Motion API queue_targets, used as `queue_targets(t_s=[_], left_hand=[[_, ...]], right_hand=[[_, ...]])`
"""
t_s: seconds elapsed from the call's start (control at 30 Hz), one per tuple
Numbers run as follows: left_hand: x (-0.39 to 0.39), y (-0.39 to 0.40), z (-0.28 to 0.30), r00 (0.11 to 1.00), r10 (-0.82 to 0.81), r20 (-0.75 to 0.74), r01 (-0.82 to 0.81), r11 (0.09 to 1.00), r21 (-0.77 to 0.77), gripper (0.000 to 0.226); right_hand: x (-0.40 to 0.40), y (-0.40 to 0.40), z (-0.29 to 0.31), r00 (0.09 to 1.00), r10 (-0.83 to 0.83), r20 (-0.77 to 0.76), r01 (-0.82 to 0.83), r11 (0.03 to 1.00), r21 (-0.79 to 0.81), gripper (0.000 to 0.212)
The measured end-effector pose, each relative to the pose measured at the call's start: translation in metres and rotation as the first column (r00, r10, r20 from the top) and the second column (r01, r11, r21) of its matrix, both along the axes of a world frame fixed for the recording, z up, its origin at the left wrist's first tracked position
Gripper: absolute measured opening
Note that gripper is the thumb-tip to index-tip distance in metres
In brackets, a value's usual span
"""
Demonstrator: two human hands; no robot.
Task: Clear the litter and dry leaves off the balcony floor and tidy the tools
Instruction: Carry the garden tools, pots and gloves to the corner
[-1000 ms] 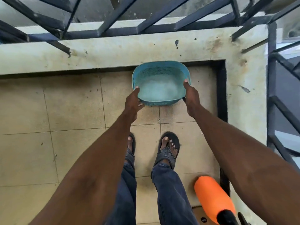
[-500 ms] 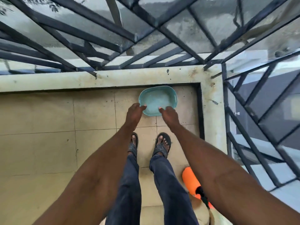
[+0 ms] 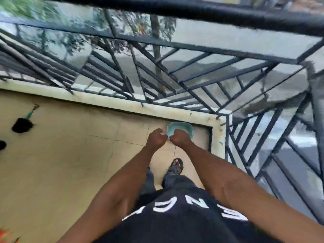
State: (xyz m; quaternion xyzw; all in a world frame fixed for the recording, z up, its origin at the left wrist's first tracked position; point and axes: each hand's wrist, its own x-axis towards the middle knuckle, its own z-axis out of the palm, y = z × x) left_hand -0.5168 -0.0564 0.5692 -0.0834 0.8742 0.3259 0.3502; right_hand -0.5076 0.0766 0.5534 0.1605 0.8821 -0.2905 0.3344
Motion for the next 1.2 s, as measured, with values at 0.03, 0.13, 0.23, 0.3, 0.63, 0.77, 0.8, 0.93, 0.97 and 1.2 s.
queue_targets(t_s=[0.03, 0.13, 0.23, 0.3, 0.63, 0.77, 0.8, 0.93, 0.97, 1.2], left_hand=[[0.009, -0.010, 0.006, 1.000, 0.013, -0.010, -0.013, 1.000, -0.011, 0.047], [0.041, -0.046, 0.018, 0.998, 0.061, -0.016, -0.062, 0.997, -0.056, 0.047], [0.059, -0.079, 0.019, 0.993, 0.116, 0.002, -0.115, 0.988, -0.104, 0.042], [0.068, -0.103, 0.019, 0.988, 0.153, 0.010, -0.151, 0.983, -0.107, 0.043], [0.129, -0.305, 0.026, 0.904, 0.424, -0.062, -0.428, 0.894, -0.128, 0.045], [0.176, -0.402, 0.028, 0.780, 0.619, -0.094, -0.625, 0.764, -0.160, 0.044], [0.192, -0.424, 0.028, 0.733, 0.671, -0.111, -0.680, 0.714, -0.167, 0.042], [0.244, -0.478, 0.025, 0.530, 0.834, -0.151, -0.845, 0.506, -0.170, 0.042], [0.255, -0.489, 0.022, 0.476, 0.866, -0.154, -0.877, 0.452, -0.165, 0.042], [0.293, -0.544, 0.006, 0.256, 0.959, -0.124, -0.958, 0.234, -0.166, 0.054]], right_hand=[[0.003, -0.009, 0.010, 1.000, 0.031, 0.001, -0.031, 0.999, 0.012, 0.031], [0.017, -0.043, 0.029, 0.988, 0.155, -0.006, -0.155, 0.987, 0.045, 0.030], [0.021, -0.080, 0.037, 0.947, 0.321, 0.000, -0.320, 0.944, 0.082, 0.033], [0.021, -0.107, 0.041, 0.892, 0.451, 0.030, -0.452, 0.886, 0.105, 0.036], [0.038, -0.317, 0.048, 0.726, 0.683, -0.087, -0.662, 0.727, 0.182, 0.030], [0.065, -0.418, 0.049, 0.645, 0.755, -0.118, -0.746, 0.656, 0.118, 0.028], [0.074, -0.444, 0.051, 0.611, 0.782, -0.123, -0.774, 0.623, 0.111, 0.028], [0.104, -0.519, 0.056, 0.516, 0.841, -0.163, -0.843, 0.532, 0.081, 0.010], [0.110, -0.537, 0.055, 0.484, 0.858, -0.174, -0.862, 0.501, 0.075, 0.008], [0.131, -0.634, 0.047, 0.304, 0.932, -0.198, -0.942, 0.324, 0.080, 0.028]])
